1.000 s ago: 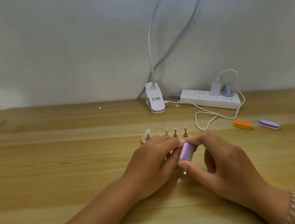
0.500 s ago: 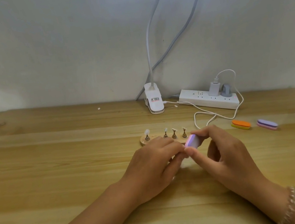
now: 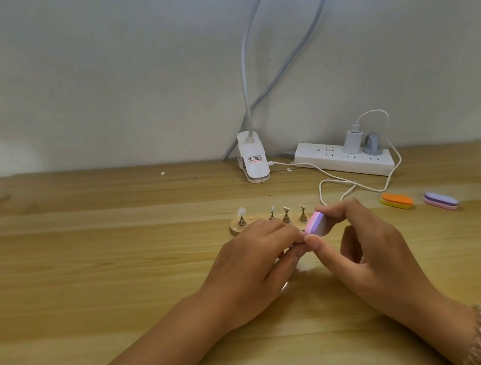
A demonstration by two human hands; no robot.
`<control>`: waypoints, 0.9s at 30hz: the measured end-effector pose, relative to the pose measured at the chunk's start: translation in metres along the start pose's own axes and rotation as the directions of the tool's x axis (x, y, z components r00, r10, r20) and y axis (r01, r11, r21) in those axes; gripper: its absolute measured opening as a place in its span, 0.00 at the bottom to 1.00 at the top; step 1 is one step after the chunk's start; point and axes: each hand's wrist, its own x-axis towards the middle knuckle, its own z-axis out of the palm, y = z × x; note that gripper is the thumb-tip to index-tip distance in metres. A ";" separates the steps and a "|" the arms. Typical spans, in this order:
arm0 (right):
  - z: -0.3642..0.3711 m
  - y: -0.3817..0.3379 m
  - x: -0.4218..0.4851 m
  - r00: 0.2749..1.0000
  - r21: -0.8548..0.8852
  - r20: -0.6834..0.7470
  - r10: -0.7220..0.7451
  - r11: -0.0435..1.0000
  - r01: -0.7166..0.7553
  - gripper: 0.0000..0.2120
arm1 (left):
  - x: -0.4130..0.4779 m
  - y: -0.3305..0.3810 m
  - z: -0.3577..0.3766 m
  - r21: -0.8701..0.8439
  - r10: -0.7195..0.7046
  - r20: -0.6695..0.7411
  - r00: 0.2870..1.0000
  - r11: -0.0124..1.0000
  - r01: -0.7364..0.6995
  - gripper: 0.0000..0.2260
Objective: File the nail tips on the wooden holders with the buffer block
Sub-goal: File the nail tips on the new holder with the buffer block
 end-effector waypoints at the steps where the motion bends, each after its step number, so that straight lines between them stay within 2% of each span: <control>1: 0.000 0.001 0.000 1.000 0.017 0.000 0.012 1.000 -0.012 0.16 | 0.000 0.000 0.000 0.001 0.003 0.005 1.000 1.000 -0.003 0.15; 12: -0.002 0.001 0.000 0.998 0.036 0.038 0.042 0.998 -0.044 0.10 | 0.000 -0.002 0.001 0.018 0.023 0.000 1.000 1.000 -0.023 0.15; 23: -0.002 0.002 0.003 0.989 0.132 0.083 0.124 0.982 -0.135 0.07 | 0.001 -0.001 0.001 -0.014 0.022 -0.025 0.999 1.000 -0.022 0.11; 27: -0.001 -0.002 -0.001 0.995 0.041 0.090 0.049 0.998 -0.053 0.10 | 0.001 -0.003 0.000 -0.063 -0.031 -0.078 0.997 0.998 0.026 0.11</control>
